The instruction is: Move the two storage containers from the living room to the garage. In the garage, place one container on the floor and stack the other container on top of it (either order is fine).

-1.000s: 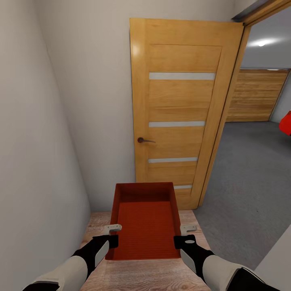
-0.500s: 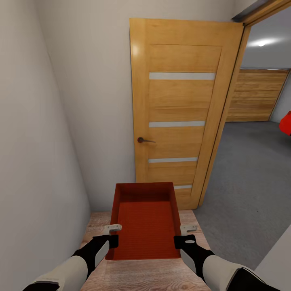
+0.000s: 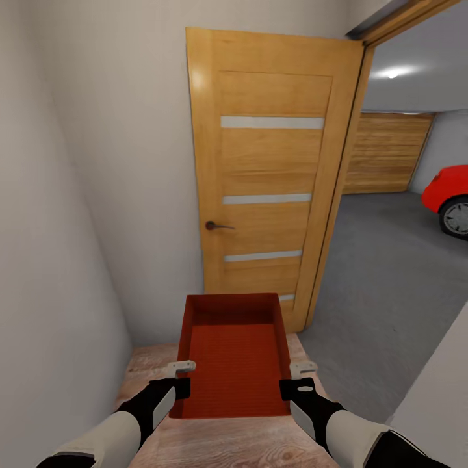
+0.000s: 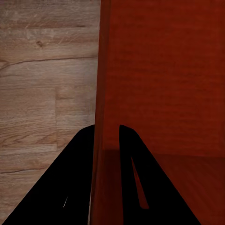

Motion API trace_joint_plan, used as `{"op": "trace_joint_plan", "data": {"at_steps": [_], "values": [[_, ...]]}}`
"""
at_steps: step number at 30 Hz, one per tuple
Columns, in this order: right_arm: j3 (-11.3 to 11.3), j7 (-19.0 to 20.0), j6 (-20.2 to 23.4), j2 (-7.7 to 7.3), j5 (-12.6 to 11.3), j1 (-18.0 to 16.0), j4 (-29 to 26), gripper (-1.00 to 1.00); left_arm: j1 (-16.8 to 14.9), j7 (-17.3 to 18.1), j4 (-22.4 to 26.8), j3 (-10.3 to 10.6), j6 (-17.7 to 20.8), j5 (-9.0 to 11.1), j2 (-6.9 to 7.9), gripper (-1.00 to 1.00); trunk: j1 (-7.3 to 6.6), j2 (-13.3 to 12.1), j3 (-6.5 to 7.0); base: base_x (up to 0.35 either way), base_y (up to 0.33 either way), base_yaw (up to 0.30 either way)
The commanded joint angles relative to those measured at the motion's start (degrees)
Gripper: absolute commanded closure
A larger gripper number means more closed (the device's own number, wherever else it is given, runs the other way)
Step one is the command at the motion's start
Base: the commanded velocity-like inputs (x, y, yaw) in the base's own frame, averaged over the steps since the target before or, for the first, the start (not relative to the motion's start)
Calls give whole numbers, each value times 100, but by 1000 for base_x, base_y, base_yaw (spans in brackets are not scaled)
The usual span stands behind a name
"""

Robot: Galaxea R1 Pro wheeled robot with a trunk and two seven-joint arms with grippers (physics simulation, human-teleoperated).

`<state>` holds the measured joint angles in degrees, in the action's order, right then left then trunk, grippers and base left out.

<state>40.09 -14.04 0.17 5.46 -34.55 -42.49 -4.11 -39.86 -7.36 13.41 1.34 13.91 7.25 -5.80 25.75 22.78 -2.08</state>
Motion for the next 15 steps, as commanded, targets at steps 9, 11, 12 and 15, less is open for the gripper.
{"op": "trace_joint_plan", "data": {"at_steps": [9,11,12,15], "values": [[43,-37,1,-1,-122,-4,33,100,-5,-56,39,-28,37,-110,8,100,4,14,-13,0,0,-248],[43,-37,1,-1,-122,-4,33,100,-4,-55,39,-28,36,-110,8,100,4,14,-13,0,0,-249],[43,-37,1,-1,-122,-4,33,100,-4,-52,39,-28,35,-110,8,100,4,14,-13,0,0,-249],[43,-37,1,-1,-122,-4,33,100,-4,-48,39,-28,33,-110,8,100,4,14,-13,0,0,-249]]}}
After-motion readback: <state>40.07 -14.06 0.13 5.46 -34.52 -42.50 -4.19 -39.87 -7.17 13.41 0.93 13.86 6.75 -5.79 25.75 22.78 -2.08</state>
